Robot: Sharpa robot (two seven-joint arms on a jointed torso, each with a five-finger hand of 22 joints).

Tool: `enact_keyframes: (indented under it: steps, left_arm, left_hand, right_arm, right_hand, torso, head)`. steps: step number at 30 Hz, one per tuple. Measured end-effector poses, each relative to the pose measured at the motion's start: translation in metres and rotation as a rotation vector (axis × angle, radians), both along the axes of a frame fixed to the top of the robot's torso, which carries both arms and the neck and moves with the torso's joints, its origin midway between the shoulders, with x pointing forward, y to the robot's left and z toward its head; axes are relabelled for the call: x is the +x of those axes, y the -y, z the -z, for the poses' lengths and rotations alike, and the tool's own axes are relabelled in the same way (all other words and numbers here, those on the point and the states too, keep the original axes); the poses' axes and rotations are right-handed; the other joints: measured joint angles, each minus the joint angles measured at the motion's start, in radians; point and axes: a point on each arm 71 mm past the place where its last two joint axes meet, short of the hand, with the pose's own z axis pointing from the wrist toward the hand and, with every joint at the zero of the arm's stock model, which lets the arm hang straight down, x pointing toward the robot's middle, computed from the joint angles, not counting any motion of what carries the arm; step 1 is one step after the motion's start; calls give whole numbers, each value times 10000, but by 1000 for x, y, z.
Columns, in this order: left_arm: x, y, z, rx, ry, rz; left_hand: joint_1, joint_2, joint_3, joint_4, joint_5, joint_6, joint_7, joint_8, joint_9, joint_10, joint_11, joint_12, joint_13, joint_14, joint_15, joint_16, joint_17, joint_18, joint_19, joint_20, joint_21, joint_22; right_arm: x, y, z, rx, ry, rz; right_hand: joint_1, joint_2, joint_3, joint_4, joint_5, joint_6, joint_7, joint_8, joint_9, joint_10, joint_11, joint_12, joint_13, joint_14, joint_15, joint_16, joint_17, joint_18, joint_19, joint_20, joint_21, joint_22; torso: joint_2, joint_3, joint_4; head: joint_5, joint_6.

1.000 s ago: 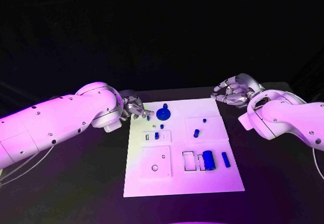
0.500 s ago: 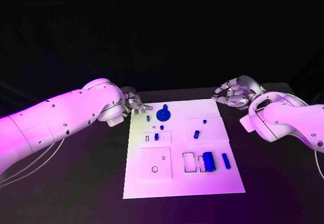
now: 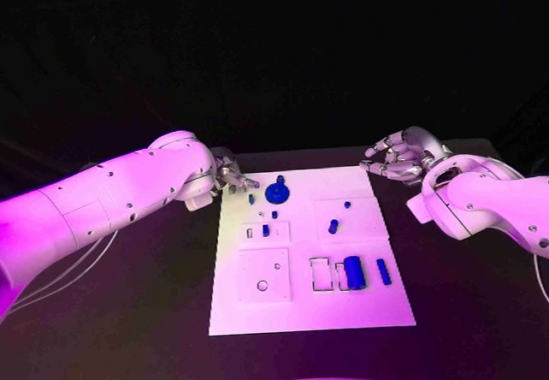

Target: Assemble the parts on the task board

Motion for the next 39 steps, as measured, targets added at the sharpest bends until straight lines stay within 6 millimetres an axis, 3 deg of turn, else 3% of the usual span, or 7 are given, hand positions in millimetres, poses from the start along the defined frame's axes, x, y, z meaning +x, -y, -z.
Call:
enact_keyframes:
  steps: [10, 14, 31, 39]
  left_arm:
    - [2, 2, 3, 177, -245, 137]
    - [2, 3, 6, 264, -380, 213]
    - [2, 5, 10, 407, -698, 380]
    - [2, 5, 11, 369, -796, 413]
  left_hand:
    - [-33, 48, -57, 0, 0, 238, -49, 0, -26, 61, -60, 142, 70, 0, 0, 0, -1, -1, 22, 21, 0, 89]
    - [143, 224, -57, 0, 0, 310, -108, 0, -46, 77, -77, 142, 79, 0, 0, 0, -1, 0, 71, -2, 39, 118]
    - [287, 287, -56, 0, -1, 414, -85, 0, -55, 182, -111, 224, 137, -1, -1, 38, -2, 1, 106, -38, 85, 187]
    - [1024, 497, 112, -169, -1, 629, -227, 153, -45, 269, -198, 290, 190, 0, -1, 38, -3, 1, 143, -75, 85, 228]
  right_arm:
    - [0, -1, 0, 6, 2, -13]
    - [0, -1, 0, 6, 1, -16]
    - [0, -1, 0, 9, 0, -20]
    - [0, -2, 0, 9, -5, -29]
  right_hand:
    - [0, 0, 0, 0, 0, 0, 0, 0, 1, 0, 0, 0, 0, 0, 0, 0, -1, 0, 0, 0, 0, -1]
    - [0, 0, 0, 0, 0, 0, 0, 0, 1, 0, 0, 0, 0, 0, 0, 0, -1, 0, 0, 0, 0, -1]
    - [0, 0, 0, 0, 0, 0, 0, 0, 1, 0, 0, 0, 1, 0, 0, 0, -3, 0, 0, 0, 0, 6]
    - [0, 0, 1, -1, 0, 0, 0, 0, 1, 0, 0, 0, 1, 0, 0, 0, 5, -1, 0, 0, 0, 5]
  torso:
    - [-20, 1, 12]
    - [-21, 1, 12]
    - [-9, 8, 12]
    - [-14, 12, 13]
  head:
    - [-3, -12]
    - [3, -12]
    - [-32, -36]
    - [-38, -52]
